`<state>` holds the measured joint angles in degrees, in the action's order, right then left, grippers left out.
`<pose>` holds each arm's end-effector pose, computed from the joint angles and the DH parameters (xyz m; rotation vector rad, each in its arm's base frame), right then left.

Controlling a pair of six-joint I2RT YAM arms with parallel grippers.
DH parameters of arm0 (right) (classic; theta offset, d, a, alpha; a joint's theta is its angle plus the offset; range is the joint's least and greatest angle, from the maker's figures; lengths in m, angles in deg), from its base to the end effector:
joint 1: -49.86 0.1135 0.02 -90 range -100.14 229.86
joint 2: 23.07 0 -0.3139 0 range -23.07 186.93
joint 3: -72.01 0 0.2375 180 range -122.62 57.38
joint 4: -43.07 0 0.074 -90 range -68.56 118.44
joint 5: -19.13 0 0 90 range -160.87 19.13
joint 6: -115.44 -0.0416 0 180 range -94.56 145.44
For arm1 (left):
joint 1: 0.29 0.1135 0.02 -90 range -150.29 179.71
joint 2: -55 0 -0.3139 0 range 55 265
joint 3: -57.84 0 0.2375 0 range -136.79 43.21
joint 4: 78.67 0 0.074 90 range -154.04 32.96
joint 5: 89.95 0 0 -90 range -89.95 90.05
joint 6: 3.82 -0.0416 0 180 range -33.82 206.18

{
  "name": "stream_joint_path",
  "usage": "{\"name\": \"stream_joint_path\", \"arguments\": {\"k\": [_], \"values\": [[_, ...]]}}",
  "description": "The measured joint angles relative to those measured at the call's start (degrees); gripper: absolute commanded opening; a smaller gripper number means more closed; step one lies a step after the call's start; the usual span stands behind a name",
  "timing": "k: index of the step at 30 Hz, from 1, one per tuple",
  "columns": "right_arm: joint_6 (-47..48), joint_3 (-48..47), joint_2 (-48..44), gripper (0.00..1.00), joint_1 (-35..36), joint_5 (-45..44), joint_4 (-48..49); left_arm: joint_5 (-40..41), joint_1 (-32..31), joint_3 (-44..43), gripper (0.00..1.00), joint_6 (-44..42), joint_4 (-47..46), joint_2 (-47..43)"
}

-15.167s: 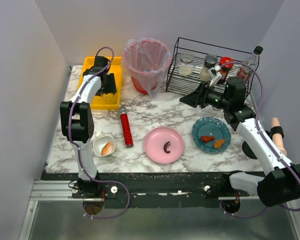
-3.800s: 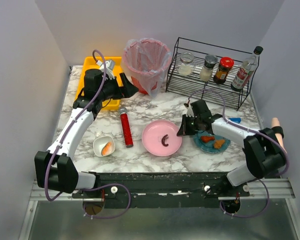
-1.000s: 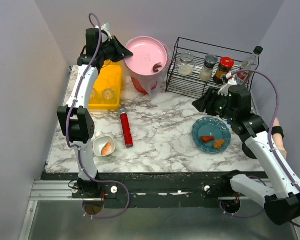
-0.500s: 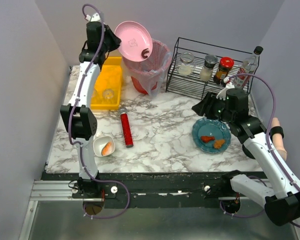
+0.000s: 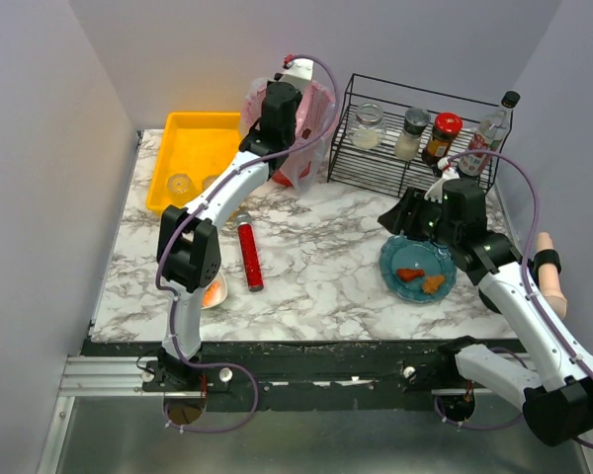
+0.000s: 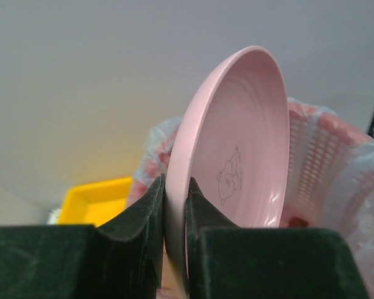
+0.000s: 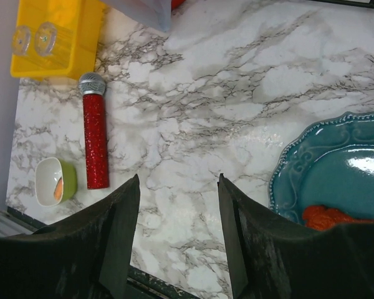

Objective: Clear the kitchen counter

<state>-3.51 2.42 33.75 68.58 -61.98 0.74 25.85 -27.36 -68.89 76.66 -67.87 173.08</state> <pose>0.1684 0.0638 0.3719 0.0946 2.1477 0.6582 0.4659 -0.2178 0.4220 0.1638 1.5976 0.1245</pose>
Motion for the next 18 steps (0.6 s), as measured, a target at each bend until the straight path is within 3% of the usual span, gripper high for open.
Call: {"name": "stream_joint_path", "arguments": {"k": [7,12,16,18], "values": [[0.04,0.26,0.07,0.61,0.00,0.59,0.20,11.54,-2.67,0.74,0.00,-16.59,-13.64,0.00],[0.02,0.68,0.17,0.61,0.00,0.92,0.50,14.27,-2.80,0.72,0.00,-19.65,-16.28,-0.26],[0.02,0.72,0.57,0.61,0.00,1.27,0.68,13.70,-0.90,-1.07,0.00,-11.28,-9.68,-2.97],[0.02,0.72,0.79,0.61,0.00,1.46,0.72,8.63,2.12,-1.53,0.00,-2.45,-4.04,-5.73]]}}
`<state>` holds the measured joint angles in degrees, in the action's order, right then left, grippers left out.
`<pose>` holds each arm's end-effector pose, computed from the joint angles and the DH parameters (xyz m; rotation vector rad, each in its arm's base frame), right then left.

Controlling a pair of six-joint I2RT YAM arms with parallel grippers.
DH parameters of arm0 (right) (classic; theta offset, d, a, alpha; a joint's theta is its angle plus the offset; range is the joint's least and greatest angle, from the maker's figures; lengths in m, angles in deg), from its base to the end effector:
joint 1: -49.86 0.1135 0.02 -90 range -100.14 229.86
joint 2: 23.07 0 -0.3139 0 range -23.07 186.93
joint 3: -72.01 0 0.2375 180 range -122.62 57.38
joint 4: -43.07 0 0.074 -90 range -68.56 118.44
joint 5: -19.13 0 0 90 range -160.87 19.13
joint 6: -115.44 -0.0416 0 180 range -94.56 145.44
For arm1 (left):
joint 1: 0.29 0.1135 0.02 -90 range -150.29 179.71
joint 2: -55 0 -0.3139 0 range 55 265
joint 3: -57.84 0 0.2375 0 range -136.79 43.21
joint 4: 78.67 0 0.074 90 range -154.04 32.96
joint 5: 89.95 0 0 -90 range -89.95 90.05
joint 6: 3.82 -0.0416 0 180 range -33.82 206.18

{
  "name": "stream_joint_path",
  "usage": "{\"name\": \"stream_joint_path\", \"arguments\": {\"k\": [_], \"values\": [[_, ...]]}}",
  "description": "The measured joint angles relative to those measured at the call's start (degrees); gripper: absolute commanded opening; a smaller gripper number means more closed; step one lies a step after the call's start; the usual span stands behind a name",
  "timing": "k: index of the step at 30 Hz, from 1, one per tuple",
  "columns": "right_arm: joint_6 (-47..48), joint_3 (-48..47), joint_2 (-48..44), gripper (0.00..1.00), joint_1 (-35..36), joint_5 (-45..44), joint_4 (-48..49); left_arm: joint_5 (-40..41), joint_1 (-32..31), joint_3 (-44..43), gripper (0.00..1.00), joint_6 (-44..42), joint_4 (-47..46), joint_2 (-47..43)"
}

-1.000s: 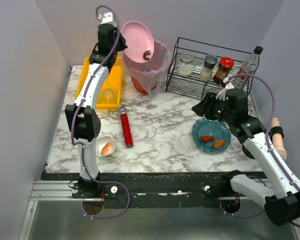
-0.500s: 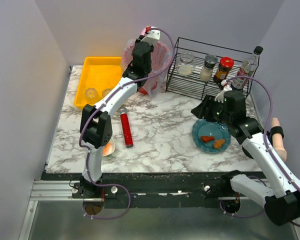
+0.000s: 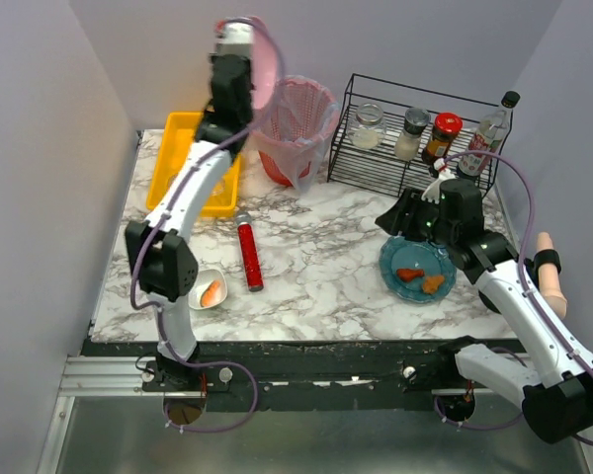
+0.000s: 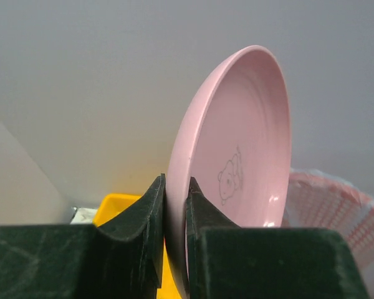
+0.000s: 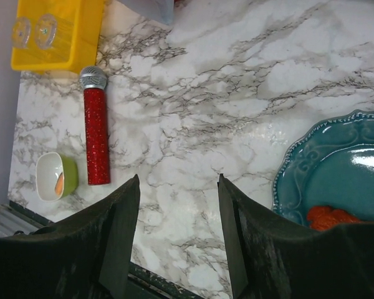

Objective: Clear the kitchen counter

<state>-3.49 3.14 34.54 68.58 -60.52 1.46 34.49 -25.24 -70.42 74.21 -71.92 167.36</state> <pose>0.1718 0.0661 0.3669 0.0806 2.1656 0.6805 0.4404 -0.1789 0.4861 -0.0386 1.4430 0.2377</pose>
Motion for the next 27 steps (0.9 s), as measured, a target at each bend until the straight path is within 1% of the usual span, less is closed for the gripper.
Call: {"name": "stream_joint_path", "arguments": {"k": [1,2,6,7,10,12,15,16,19,22,27], "values": [[0.00,0.00,0.09,0.61,0.00,0.07,0.04,-3.19,2.78,0.00,0.00,4.96,2.38,-1.88],[0.00,0.04,0.20,0.61,0.00,0.20,0.15,-6.80,6.88,0.15,0.00,10.47,4.37,-3.91],[0.00,0.11,0.66,0.61,0.00,0.79,0.42,-15.19,22.49,3.08,0.00,25.86,5.86,-10.14],[0.00,0.13,0.81,0.61,0.00,0.90,0.42,-17.84,27.50,4.46,0.00,30.82,5.84,-11.39],[0.00,0.35,1.01,0.61,0.00,1.09,0.50,-23.06,34.47,5.66,0.00,39.36,6.58,-11.63],[0.00,0.52,1.01,0.61,-0.07,1.11,0.52,-27.87,36.13,3.85,0.00,43.28,8.61,-9.05],[0.02,0.72,1.01,0.61,-0.09,1.11,0.63,-34.47,36.20,-0.72,0.00,46.93,11.54,-2.27],[0.04,0.83,1.01,0.61,-0.09,1.11,0.68,-36.87,35.93,-1.42,0.00,48.06,12.55,0.37],[0.04,1.20,1.01,0.61,-0.09,1.09,0.76,-40.70,35.41,-1.42,0.00,49.83,15.93,5.81],[0.04,1.55,0.98,0.61,-0.09,1.09,0.79,-42.16,35.12,-1.20,0.00,50.25,18.95,9.97],[0.09,2.23,0.98,0.61,-0.09,1.09,0.79,-42.21,35.26,-1.25,0.00,50.12,21.33,13.05]]}}
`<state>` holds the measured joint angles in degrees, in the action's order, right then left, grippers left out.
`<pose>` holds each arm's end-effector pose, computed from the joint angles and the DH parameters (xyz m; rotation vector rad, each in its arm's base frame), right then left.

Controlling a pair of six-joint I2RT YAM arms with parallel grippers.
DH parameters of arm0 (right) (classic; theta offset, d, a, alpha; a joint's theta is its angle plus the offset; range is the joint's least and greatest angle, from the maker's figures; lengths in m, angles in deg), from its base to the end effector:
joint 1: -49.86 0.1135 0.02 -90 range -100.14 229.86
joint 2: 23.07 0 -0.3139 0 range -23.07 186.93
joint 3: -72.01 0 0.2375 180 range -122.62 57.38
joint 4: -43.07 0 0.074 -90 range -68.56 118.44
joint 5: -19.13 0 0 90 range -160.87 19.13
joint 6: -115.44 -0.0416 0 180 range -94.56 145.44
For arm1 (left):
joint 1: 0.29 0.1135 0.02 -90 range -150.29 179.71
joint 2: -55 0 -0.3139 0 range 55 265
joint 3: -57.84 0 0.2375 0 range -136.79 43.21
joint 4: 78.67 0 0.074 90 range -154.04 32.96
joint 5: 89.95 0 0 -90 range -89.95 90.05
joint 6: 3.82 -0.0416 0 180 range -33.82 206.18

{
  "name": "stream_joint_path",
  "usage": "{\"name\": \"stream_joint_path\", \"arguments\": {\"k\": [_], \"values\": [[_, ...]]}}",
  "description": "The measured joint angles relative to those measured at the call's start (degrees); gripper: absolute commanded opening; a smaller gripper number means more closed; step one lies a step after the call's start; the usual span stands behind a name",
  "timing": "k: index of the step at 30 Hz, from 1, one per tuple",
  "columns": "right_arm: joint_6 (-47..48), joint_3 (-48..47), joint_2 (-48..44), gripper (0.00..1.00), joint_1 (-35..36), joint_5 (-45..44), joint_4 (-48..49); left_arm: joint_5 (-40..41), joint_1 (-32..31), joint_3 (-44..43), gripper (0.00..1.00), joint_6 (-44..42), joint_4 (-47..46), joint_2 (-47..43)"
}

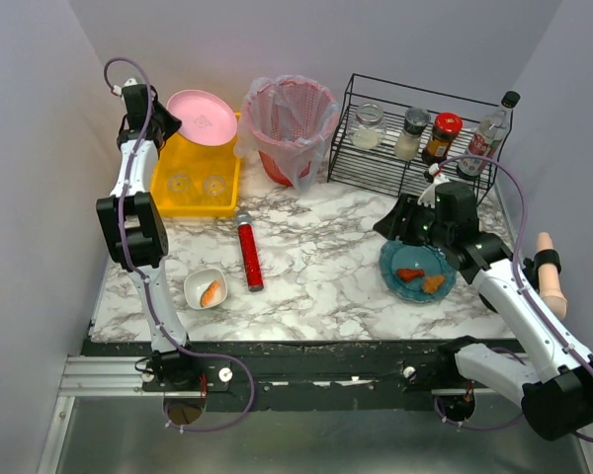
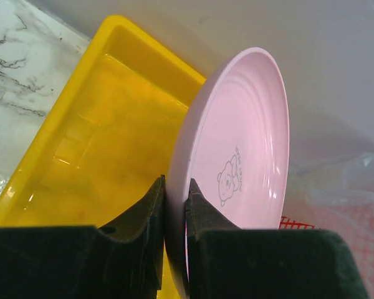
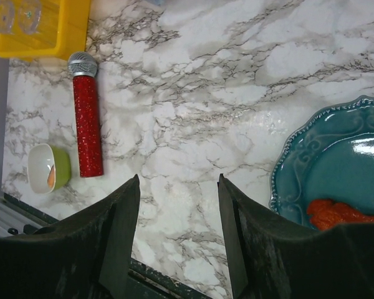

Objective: Clear the kitchen counter

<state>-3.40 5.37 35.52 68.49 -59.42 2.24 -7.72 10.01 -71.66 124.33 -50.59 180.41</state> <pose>0.1756 0.0679 0.3525 0.0762 2.2108 0.6877 0.5363 0.0917 0.3394 -0.7444 1.8707 -0.4470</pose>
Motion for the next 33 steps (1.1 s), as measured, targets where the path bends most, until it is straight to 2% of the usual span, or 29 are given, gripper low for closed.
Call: {"name": "stream_joint_path", "arguments": {"k": [16,20,27,30,31,33], "values": [[0.17,0.46,0.00,0.61,0.00,0.00,-0.02,1.84,0.22,-3.28,0.00,-2.58,3.76,7.41],[0.17,0.46,0.00,0.61,0.00,0.00,-0.02,3.10,0.52,-3.28,0.13,-2.67,4.55,8.50],[0.17,0.66,-0.11,0.61,0.00,-0.02,-0.04,3.56,0.61,-3.76,0.62,-2.47,4.52,10.54],[0.17,0.66,-0.11,0.61,0.00,-0.02,-0.07,3.54,0.61,-3.82,0.74,-2.36,4.63,11.39],[0.17,0.66,-0.13,0.61,0.00,-0.02,-0.09,3.56,0.61,-3.82,0.83,-2.27,4.66,11.58],[0.17,0.68,-0.17,0.61,0.00,-0.02,-0.07,3.63,0.61,-3.82,0.94,-2.25,4.74,11.78]]}}
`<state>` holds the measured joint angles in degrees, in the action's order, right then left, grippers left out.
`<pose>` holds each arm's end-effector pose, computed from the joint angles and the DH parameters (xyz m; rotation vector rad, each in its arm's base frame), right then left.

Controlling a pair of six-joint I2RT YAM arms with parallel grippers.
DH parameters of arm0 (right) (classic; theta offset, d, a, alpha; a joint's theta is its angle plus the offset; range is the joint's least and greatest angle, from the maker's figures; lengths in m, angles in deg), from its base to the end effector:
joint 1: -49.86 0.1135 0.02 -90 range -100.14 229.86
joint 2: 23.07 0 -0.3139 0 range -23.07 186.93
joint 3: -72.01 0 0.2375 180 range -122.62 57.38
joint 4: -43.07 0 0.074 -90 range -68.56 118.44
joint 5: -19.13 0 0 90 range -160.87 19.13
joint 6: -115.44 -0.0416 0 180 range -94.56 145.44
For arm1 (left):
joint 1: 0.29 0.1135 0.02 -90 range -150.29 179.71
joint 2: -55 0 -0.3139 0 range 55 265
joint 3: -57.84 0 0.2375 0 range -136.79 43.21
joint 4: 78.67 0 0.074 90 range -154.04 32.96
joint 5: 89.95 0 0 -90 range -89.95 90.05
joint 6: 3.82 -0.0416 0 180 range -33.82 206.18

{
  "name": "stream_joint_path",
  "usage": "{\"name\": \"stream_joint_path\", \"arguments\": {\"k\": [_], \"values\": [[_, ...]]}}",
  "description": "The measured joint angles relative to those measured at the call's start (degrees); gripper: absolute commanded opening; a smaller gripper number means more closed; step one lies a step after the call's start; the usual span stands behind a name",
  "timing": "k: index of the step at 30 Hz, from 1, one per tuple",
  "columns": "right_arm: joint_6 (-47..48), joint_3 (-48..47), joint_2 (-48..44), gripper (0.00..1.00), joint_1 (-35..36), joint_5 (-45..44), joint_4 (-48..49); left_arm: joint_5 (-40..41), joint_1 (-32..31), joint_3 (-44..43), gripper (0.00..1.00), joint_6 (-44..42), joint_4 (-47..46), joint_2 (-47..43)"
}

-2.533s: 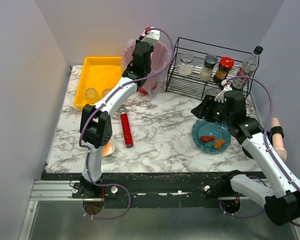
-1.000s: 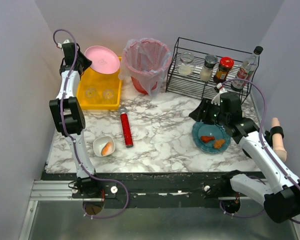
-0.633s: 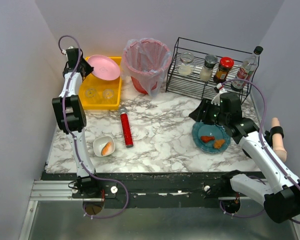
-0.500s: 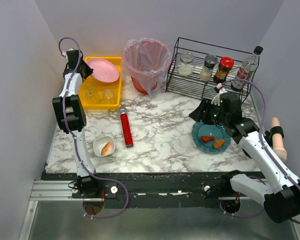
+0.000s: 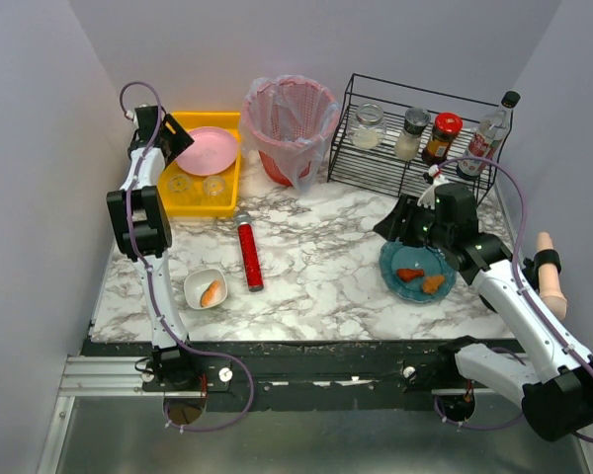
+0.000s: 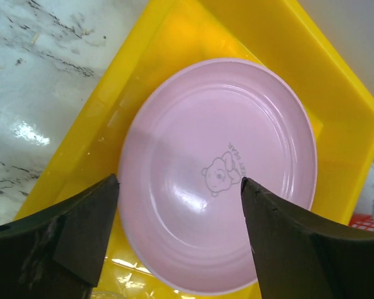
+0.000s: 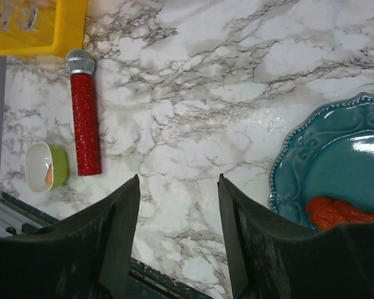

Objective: Clear the kitchen counter

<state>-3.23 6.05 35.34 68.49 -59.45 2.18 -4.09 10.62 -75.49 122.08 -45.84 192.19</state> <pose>0.1745 0.0675 0.3490 0.0750 2.2203 0.6830 0.5699 0.1068 0.2418 -0.8478 2.0605 -0.3205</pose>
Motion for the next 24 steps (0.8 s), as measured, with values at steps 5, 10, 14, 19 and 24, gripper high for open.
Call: {"name": "stream_joint_path", "arguments": {"k": [5,10,14,19,24], "values": [[-0.02,0.00,-0.02,0.61,0.00,0.00,-0.02,0.02,0.00,-0.02,0.99,-0.07,-0.26,0.00],[-0.02,0.13,-0.02,0.61,0.00,0.00,0.00,0.04,0.00,-0.13,0.99,-0.09,-0.28,-0.02],[0.02,0.31,0.00,0.61,0.00,-0.02,-0.04,0.59,0.00,0.31,0.99,-0.13,-0.33,-0.79],[0.09,0.31,1.29,0.61,0.00,-1.49,-0.42,3.23,-0.02,6.99,0.99,-0.72,-0.83,-9.18],[-0.28,0.31,3.74,0.62,0.00,-6.21,-1.79,6.14,-0.59,17.79,0.99,-0.79,-3.30,-26.91]]}}
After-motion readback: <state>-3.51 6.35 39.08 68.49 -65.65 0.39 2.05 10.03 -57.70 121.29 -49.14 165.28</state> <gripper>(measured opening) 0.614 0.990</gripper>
